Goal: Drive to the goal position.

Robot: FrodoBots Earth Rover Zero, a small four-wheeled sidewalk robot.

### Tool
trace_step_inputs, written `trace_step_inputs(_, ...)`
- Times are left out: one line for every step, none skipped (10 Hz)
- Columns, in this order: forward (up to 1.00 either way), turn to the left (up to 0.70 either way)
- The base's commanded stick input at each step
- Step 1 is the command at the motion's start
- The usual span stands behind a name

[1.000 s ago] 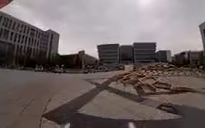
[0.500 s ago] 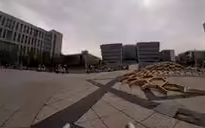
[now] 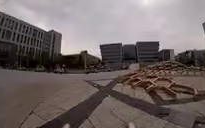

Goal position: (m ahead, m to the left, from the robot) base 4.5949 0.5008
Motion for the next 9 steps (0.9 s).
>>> trace_step_inputs(0.70, 0.00)
trace_step_inputs(0.70, 0.00)
trace_step_inputs(0.70, 0.00)
trace_step_inputs(0.70, 0.00)
trace_step_inputs(0.70, 0.00)
trace_step_inputs(0.70, 0.00)
trace_step_inputs(0.70, 0.00)
trace_step_inputs(0.70, 0.00)
trace_step_inputs(0.70, 0.00)
